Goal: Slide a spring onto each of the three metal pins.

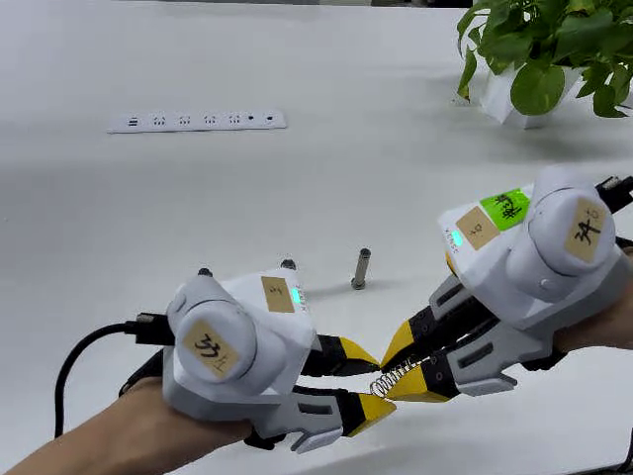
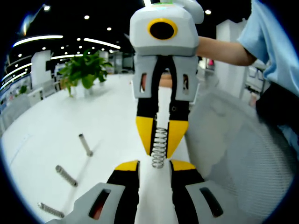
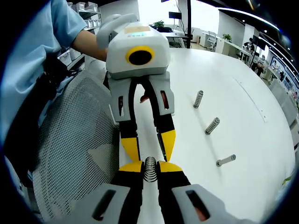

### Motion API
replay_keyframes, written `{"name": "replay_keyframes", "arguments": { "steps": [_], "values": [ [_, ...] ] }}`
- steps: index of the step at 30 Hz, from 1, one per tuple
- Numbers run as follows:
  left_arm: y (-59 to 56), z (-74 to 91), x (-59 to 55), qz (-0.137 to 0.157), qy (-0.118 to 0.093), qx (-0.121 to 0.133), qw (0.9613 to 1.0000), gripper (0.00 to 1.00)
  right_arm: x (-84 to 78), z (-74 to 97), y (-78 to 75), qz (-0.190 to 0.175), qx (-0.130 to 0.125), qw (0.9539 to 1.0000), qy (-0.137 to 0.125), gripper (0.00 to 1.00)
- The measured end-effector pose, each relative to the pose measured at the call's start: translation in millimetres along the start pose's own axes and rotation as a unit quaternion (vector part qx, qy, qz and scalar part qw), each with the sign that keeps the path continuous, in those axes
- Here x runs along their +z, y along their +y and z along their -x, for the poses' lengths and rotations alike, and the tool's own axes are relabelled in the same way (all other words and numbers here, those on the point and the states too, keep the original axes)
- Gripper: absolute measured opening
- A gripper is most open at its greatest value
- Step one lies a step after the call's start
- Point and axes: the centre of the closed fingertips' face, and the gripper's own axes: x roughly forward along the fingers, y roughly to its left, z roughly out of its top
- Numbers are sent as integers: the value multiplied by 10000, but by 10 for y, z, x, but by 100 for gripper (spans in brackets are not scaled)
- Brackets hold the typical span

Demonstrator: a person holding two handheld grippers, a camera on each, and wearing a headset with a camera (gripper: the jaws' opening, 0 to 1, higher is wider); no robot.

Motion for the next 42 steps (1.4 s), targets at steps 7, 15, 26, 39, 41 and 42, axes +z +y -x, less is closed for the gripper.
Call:
{"name": "replay_keyframes", "arguments": {
  "steps": [7,15,26,39,41,42],
  "values": [
    [208,204,-107,395,-121,726,9965,64,-14,7,-23,40,17,10000,73,12],
    [416,489,-245,771,-212,1379,9872,85,-40,-1,-53,98,47,9998,188,12],
    [655,848,-370,1211,-319,2107,9695,100,-18,50,-199,301,56,9989,358,12],
    [715,1124,-593,1575,-363,2561,9530,100,-72,70,-428,529,26,9959,736,12],
    [719,1151,-627,1601,-361,2614,9512,100,-99,75,-473,579,3,9948,841,12],
    [722,1174,-650,1632,-364,2653,9496,100,-111,77,-505,599,-8,9942,890,12]
  ]
}}
